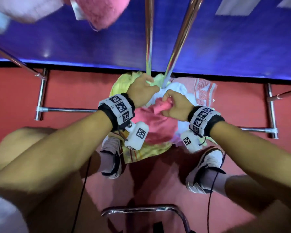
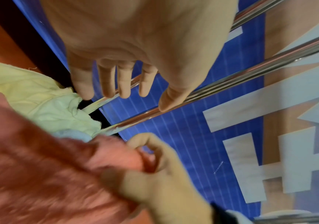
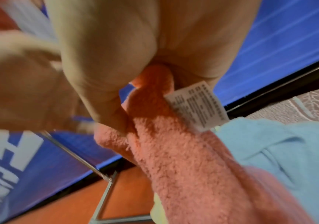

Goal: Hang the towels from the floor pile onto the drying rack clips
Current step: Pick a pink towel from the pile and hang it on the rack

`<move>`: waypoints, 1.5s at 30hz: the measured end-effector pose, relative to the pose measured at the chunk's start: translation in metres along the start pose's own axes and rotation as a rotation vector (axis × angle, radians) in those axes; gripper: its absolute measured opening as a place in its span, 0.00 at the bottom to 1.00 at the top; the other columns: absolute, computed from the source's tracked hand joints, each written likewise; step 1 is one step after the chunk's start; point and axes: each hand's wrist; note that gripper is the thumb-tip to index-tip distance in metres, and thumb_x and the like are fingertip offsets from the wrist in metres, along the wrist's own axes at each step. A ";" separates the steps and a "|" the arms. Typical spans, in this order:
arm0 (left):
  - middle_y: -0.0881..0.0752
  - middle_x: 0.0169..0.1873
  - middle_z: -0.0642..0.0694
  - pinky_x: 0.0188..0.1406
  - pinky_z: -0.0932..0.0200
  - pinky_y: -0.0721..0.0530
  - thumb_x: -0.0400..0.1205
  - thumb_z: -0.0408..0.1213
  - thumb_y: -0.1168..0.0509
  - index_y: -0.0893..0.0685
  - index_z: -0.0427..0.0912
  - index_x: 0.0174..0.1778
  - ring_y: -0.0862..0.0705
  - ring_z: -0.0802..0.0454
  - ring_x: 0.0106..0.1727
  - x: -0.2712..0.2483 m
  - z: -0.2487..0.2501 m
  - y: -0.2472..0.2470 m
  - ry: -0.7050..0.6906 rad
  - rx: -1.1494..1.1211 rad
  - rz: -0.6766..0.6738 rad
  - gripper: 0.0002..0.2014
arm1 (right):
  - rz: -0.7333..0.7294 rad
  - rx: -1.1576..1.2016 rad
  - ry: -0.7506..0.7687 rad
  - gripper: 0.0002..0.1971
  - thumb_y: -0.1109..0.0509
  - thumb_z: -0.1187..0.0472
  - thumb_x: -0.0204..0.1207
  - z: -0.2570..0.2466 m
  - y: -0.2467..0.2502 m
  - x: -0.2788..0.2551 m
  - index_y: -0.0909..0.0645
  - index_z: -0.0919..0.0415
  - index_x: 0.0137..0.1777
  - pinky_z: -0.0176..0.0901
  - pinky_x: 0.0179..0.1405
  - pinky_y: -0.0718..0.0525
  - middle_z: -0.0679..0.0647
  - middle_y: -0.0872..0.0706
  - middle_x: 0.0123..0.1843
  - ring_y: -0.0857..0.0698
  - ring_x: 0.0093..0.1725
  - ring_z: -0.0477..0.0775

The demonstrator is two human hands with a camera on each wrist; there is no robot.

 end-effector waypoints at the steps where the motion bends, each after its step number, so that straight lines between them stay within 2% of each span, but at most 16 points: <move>1: 0.21 0.34 0.48 0.35 0.60 0.24 0.78 0.42 0.26 0.22 0.45 0.47 0.23 0.51 0.34 -0.009 0.003 0.000 0.012 -0.019 -0.023 0.11 | 0.022 0.085 0.052 0.21 0.22 0.75 0.63 -0.011 0.006 -0.008 0.27 0.56 0.47 0.31 0.35 0.23 0.45 0.20 0.38 0.20 0.34 0.41; 4: 0.19 0.32 0.42 0.41 0.54 0.16 0.79 0.55 0.27 0.18 0.39 0.44 0.20 0.51 0.32 -0.044 0.025 0.000 0.063 -0.123 -0.237 0.20 | 0.131 0.256 0.174 0.23 0.21 0.75 0.59 -0.040 0.025 -0.035 0.28 0.56 0.46 0.47 0.38 0.12 0.61 0.14 0.44 0.10 0.43 0.50; 6: 0.17 0.31 0.43 0.45 0.51 0.13 0.81 0.50 0.28 0.17 0.37 0.46 0.17 0.52 0.33 -0.068 0.039 -0.006 0.057 -0.245 -0.320 0.17 | 0.223 0.314 0.239 0.22 0.21 0.73 0.58 -0.061 0.033 -0.058 0.28 0.58 0.45 0.37 0.34 0.17 0.56 0.16 0.39 0.14 0.37 0.40; 9: 0.24 0.26 0.41 0.32 0.56 0.19 0.82 0.30 0.29 0.27 0.42 0.35 0.23 0.53 0.23 -0.089 0.058 -0.009 -0.027 -0.387 -0.256 0.14 | 0.338 0.264 0.329 0.23 0.17 0.66 0.56 -0.084 0.046 -0.090 0.27 0.57 0.45 0.29 0.32 0.29 0.49 0.25 0.37 0.29 0.32 0.37; 14: 0.26 0.19 0.51 0.30 0.59 0.23 0.78 0.16 0.35 0.28 0.45 0.34 0.26 0.55 0.22 -0.112 0.091 0.006 -0.186 -0.428 -0.148 0.18 | 0.484 0.313 0.301 0.19 0.17 0.69 0.63 -0.093 0.077 -0.140 0.24 0.52 0.42 0.28 0.39 0.25 0.43 0.21 0.39 0.23 0.34 0.33; 19: 0.30 0.22 0.52 0.18 0.67 0.37 0.63 0.22 0.37 0.26 0.47 0.35 0.34 0.57 0.21 -0.135 0.094 0.021 -0.328 -0.439 0.120 0.14 | 0.675 0.362 0.247 0.14 0.27 0.73 0.72 -0.097 0.092 -0.175 0.23 0.52 0.40 0.22 0.23 0.27 0.45 0.21 0.37 0.23 0.23 0.33; 22: 0.25 0.30 0.49 0.22 0.66 0.30 0.62 0.23 0.37 0.22 0.48 0.38 0.28 0.63 0.23 -0.145 0.078 0.027 -0.351 -0.332 0.240 0.15 | 0.745 0.340 0.250 0.10 0.28 0.71 0.73 -0.097 0.086 -0.190 0.20 0.54 0.46 0.31 0.41 0.22 0.46 0.19 0.41 0.22 0.34 0.33; 25: 0.20 0.37 0.46 0.34 0.64 0.22 0.69 0.25 0.34 0.20 0.45 0.48 0.20 0.56 0.36 -0.149 0.053 0.024 -0.249 -0.082 0.208 0.14 | 0.691 0.344 0.261 0.12 0.29 0.74 0.76 -0.105 0.070 -0.205 0.23 0.61 0.56 0.23 0.42 0.24 0.47 0.21 0.38 0.23 0.31 0.29; 27: 0.18 0.54 0.42 0.53 0.58 0.19 0.65 0.34 0.27 0.21 0.44 0.65 0.19 0.47 0.53 -0.155 0.043 0.017 -0.231 0.097 0.091 0.29 | 0.599 0.281 0.264 0.15 0.27 0.72 0.75 -0.109 0.056 -0.210 0.27 0.59 0.55 0.25 0.35 0.26 0.47 0.24 0.33 0.24 0.26 0.31; 30: 0.26 0.70 0.47 0.70 0.60 0.29 0.64 0.36 0.20 0.28 0.47 0.77 0.26 0.53 0.71 -0.178 0.044 -0.001 -0.455 0.225 -0.148 0.43 | 0.435 0.099 0.224 0.18 0.21 0.68 0.69 -0.109 0.032 -0.214 0.29 0.57 0.47 0.37 0.26 0.31 0.48 0.27 0.26 0.31 0.22 0.39; 33: 0.13 0.51 0.39 0.49 0.51 0.18 0.62 0.30 0.22 0.22 0.43 0.62 0.16 0.46 0.49 -0.196 0.038 -0.021 -0.487 0.076 -0.404 0.31 | 0.275 0.201 0.217 0.18 0.22 0.76 0.68 -0.104 0.017 -0.217 0.28 0.60 0.40 0.33 0.31 0.19 0.45 0.13 0.28 0.13 0.31 0.40; 35: 0.16 0.35 0.33 0.37 0.52 0.21 0.63 0.31 0.24 0.21 0.34 0.53 0.20 0.49 0.35 -0.199 0.032 -0.027 -0.490 0.047 -0.400 0.23 | 0.284 0.222 0.217 0.16 0.21 0.75 0.68 -0.100 0.011 -0.217 0.26 0.59 0.38 0.37 0.33 0.16 0.50 0.11 0.30 0.09 0.37 0.47; 36: 0.17 0.32 0.38 0.36 0.56 0.22 0.64 0.32 0.25 0.19 0.35 0.47 0.22 0.53 0.32 -0.199 0.033 -0.028 -0.505 0.075 -0.364 0.17 | 0.313 0.213 0.224 0.16 0.19 0.71 0.67 -0.100 0.010 -0.216 0.25 0.58 0.37 0.40 0.34 0.17 0.54 0.11 0.30 0.10 0.36 0.50; 38: 0.18 0.29 0.49 0.32 0.60 0.23 0.66 0.32 0.29 0.17 0.43 0.36 0.23 0.58 0.29 -0.198 0.035 -0.028 -0.553 0.133 -0.299 0.06 | 0.398 0.189 0.220 0.15 0.17 0.62 0.67 -0.095 0.012 -0.214 0.24 0.56 0.37 0.42 0.33 0.20 0.59 0.11 0.32 0.12 0.32 0.53; 42: 0.12 0.37 0.37 0.41 0.50 0.16 0.76 0.32 0.36 0.12 0.34 0.39 0.15 0.42 0.38 -0.191 0.039 -0.024 -0.608 0.113 -0.145 0.09 | 0.497 0.271 0.257 0.06 0.35 0.65 0.61 -0.092 0.023 -0.215 0.21 0.56 0.38 0.34 0.31 0.24 0.49 0.16 0.35 0.19 0.30 0.40; 45: 0.12 0.37 0.53 0.47 0.61 0.20 0.79 0.22 0.37 0.10 0.41 0.40 0.17 0.55 0.40 -0.192 0.045 -0.022 -0.574 -0.073 -0.078 0.13 | 0.285 0.322 0.269 0.12 0.32 0.75 0.67 -0.090 0.021 -0.216 0.20 0.59 0.46 0.34 0.35 0.20 0.54 0.15 0.40 0.18 0.33 0.40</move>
Point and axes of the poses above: each hand's wrist, its own x-axis towards the middle knuckle, its own y-axis out of the back of the hand, z = x × y
